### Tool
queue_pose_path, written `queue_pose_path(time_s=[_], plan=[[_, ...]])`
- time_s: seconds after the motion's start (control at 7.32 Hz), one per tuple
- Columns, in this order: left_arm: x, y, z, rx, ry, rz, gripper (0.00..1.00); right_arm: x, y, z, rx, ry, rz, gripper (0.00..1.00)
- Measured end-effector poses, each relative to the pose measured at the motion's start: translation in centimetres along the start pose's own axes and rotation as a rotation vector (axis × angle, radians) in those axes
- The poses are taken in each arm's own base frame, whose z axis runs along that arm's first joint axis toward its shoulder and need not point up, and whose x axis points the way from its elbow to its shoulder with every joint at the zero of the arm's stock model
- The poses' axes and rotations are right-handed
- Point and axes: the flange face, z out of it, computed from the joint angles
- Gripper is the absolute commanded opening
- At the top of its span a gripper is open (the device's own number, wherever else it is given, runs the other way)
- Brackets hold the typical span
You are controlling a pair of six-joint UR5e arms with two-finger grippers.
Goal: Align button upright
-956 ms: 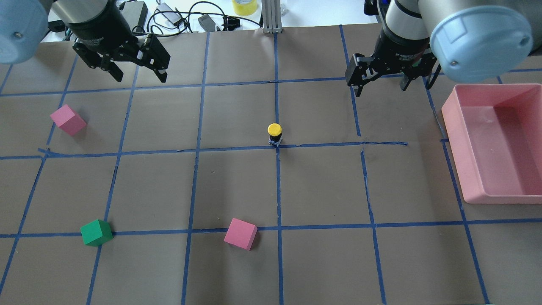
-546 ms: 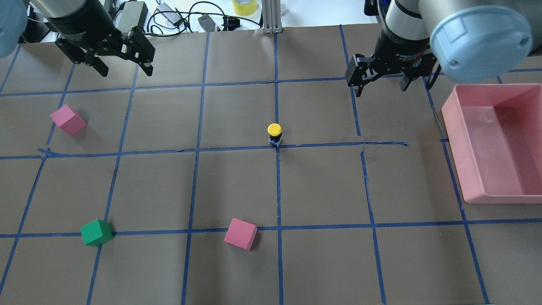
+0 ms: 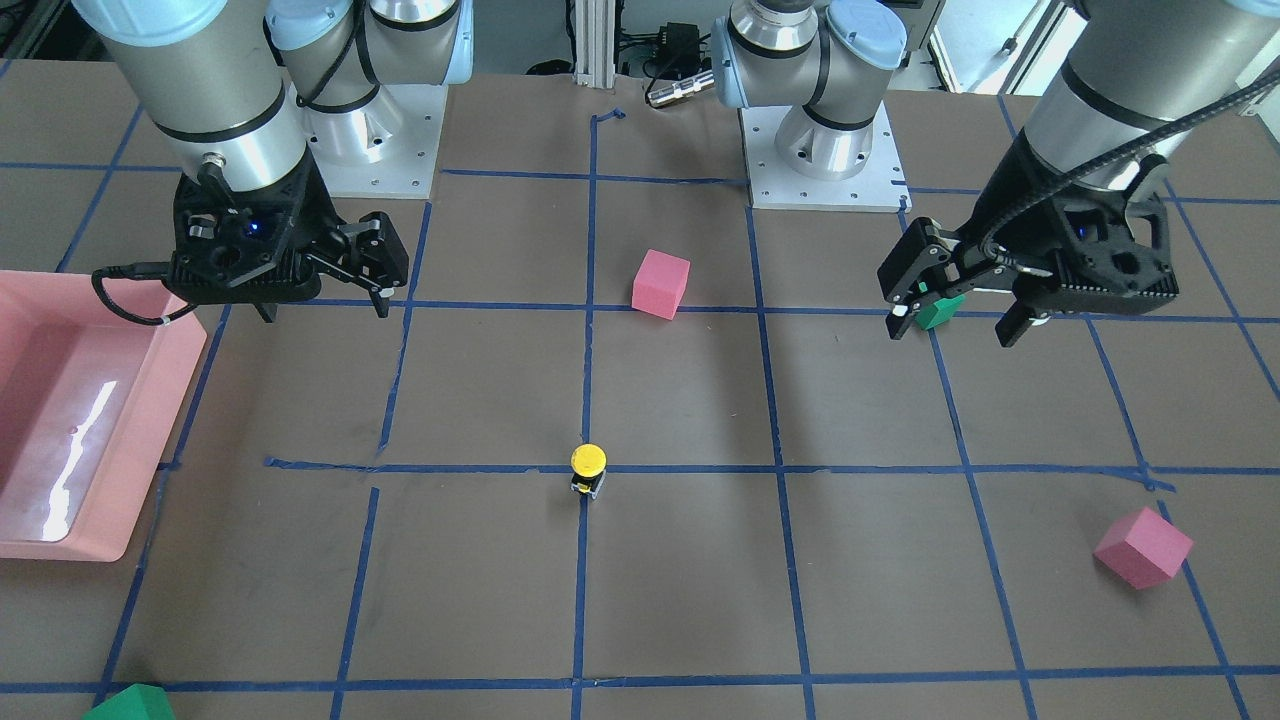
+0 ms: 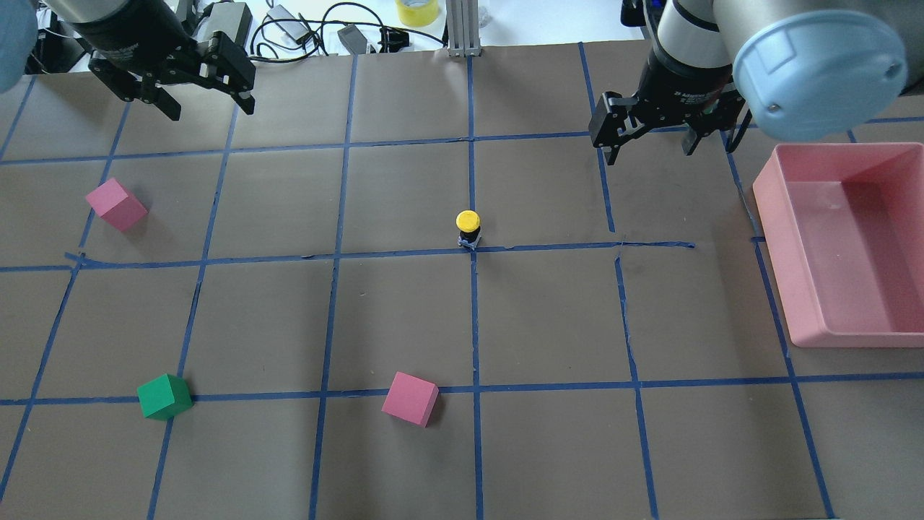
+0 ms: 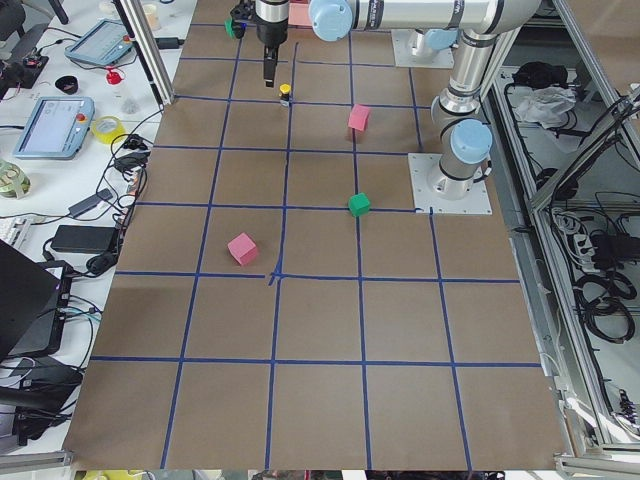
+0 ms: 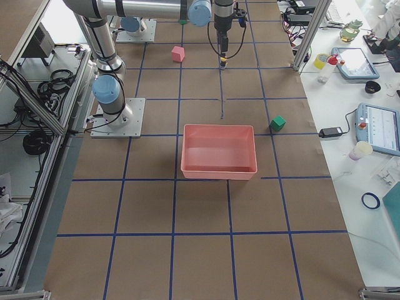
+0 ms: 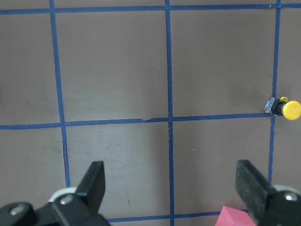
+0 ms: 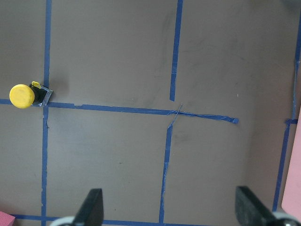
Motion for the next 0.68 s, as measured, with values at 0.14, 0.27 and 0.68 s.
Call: queue_pose_path(time_s=[0.14,0.27,0.68], plan=[[-0.2,-0.4,1.3,-0.024,0.003,-0.006,1.0,0.0,0.0,0.0,0.0,0.0,0.0,1.0],[-0.4,-0.6,2.4,-0.046,0.002,-0.015,1.0,0.0,0.0,0.0,-0.002,0.0,0.0,1.0],[-1.4,-0.5,2.6,-0.064,-0.111,-0.03,1.0,0.0,0.0,0.0,-0.001,0.001,0.0,1.0]])
